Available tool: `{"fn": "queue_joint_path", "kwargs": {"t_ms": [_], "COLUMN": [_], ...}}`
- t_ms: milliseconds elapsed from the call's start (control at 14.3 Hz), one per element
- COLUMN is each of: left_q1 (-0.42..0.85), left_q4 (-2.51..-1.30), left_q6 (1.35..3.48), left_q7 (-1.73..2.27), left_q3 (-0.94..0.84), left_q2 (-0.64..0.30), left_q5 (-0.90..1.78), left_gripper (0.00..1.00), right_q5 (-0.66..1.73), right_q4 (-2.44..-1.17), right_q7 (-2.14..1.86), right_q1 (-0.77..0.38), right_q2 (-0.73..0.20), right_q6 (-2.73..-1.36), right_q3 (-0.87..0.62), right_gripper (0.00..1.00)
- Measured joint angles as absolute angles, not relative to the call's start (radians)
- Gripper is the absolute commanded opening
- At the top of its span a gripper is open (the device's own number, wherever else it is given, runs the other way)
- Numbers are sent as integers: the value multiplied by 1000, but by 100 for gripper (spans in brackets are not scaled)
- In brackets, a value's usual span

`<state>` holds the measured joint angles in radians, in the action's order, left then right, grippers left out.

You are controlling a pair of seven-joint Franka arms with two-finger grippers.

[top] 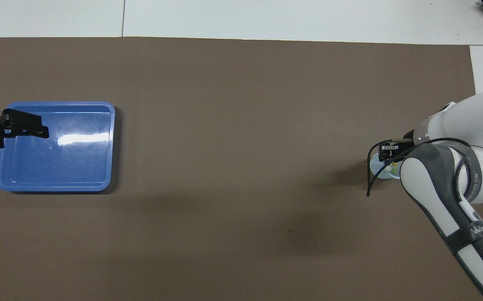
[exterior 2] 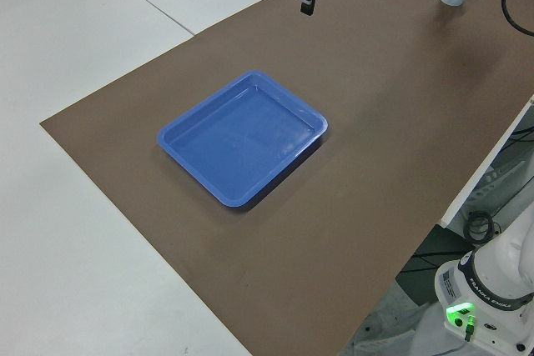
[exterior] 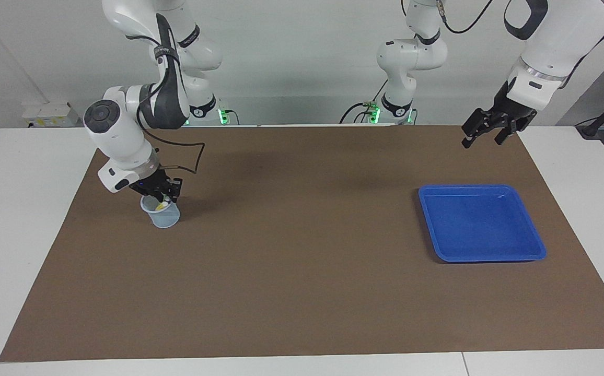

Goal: Right arm passes pens to left for tray arrangement

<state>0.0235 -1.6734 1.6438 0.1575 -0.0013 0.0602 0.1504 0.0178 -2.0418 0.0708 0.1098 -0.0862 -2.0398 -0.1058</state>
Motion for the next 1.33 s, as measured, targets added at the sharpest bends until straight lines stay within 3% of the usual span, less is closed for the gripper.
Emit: {"fn": "queue_joint_path", "kwargs": {"t_ms": [350,560,980,1330], "left_q1": [22,23,30,34], "left_q4": [-1692,-1695,-1714,-1733], "left_q6": [1662,1667,1669,1669], "left_q7": [170,205,249,341], "left_q3": [1,-4,-5,-3], "left_q2": [71,72,79,98], "left_q5": [183,188,195,195], "left_gripper": [100,100,100,100], "right_q5": [18,17,15,-75], "right_q4": [-2042,-2041,-2030,-1902], "right_q7": [71,71,61,-30], "right_q1": [116,126,136,127], "right_q2": [-86,-86,-69,-21], "right_q6": [-2043,-2043,-1967,-1747], "right_q3": [-105,-104,-104,-114], "right_gripper": [27,0,0,0]}}
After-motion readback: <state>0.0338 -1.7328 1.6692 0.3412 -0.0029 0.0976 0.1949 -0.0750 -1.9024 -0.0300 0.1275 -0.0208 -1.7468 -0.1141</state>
